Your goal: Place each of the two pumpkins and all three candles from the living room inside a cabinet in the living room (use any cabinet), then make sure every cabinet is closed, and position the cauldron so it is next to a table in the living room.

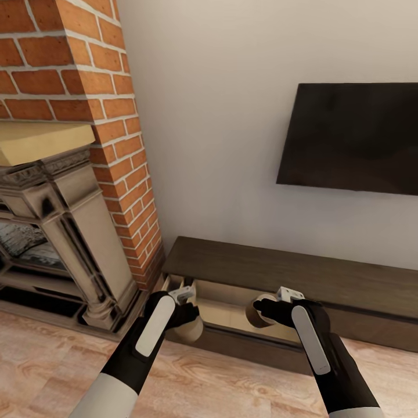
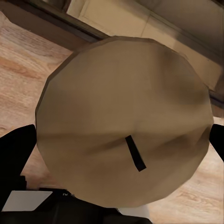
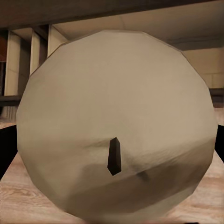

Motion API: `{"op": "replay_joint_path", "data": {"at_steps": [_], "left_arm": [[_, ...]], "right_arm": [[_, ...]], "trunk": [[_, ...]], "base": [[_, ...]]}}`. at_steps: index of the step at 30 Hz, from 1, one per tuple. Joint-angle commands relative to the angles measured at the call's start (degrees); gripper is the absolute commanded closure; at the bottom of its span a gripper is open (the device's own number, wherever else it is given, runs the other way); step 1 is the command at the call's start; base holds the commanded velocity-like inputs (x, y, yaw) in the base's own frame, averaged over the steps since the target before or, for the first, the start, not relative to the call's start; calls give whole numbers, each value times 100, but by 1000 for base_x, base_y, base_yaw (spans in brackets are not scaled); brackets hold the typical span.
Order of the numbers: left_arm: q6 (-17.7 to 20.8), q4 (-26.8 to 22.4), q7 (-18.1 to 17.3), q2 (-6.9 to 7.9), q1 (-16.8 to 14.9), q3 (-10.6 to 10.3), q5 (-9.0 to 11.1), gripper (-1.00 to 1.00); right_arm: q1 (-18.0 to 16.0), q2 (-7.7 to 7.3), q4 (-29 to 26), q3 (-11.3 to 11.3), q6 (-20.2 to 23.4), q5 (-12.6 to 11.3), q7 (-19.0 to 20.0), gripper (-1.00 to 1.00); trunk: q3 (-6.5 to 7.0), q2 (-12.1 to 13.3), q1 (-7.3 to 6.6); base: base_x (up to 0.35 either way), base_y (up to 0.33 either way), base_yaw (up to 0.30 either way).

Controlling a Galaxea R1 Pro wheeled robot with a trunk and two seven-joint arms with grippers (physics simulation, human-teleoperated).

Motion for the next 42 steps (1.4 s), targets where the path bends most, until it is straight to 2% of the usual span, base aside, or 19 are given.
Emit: {"op": "replay_joint_path", "data": {"at_steps": [1,3,8,13,15,30,42], "left_arm": [[9,-31,60,0,-10,-5,55,100],[10,-101,60,0,-16,-39,52,100],[9,-207,68,0,-20,-288,47,100],[22,-980,68,0,38,-331,49,100],[25,-1084,68,0,63,-336,48,100],[16,-1123,77,0,78,-338,47,100],[6,-1108,77,0,78,-333,52,100]], "right_arm": [[-4,0,-6,3,12,-57,-60,100],[-4,0,-6,1,8,-57,-60,100],[-4,0,-6,5,4,-57,-60,100],[-3,0,-7,14,-3,-63,-52,100],[-2,-2,-6,19,-5,-59,-52,100],[28,-9,-14,59,-33,-53,-48,100],[24,0,-22,7,-17,-60,-53,100]], "trunk": [[-8,-6,1],[-8,-6,1],[-8,-6,1],[-8,-6,1],[-8,-6,1],[-8,-6,1],[-8,-6,1]], "base": [[60,-96,0],[78,-144,0],[22,-39,0],[2,-3,0],[0,0,0],[79,0,0],[3,10,0]]}}
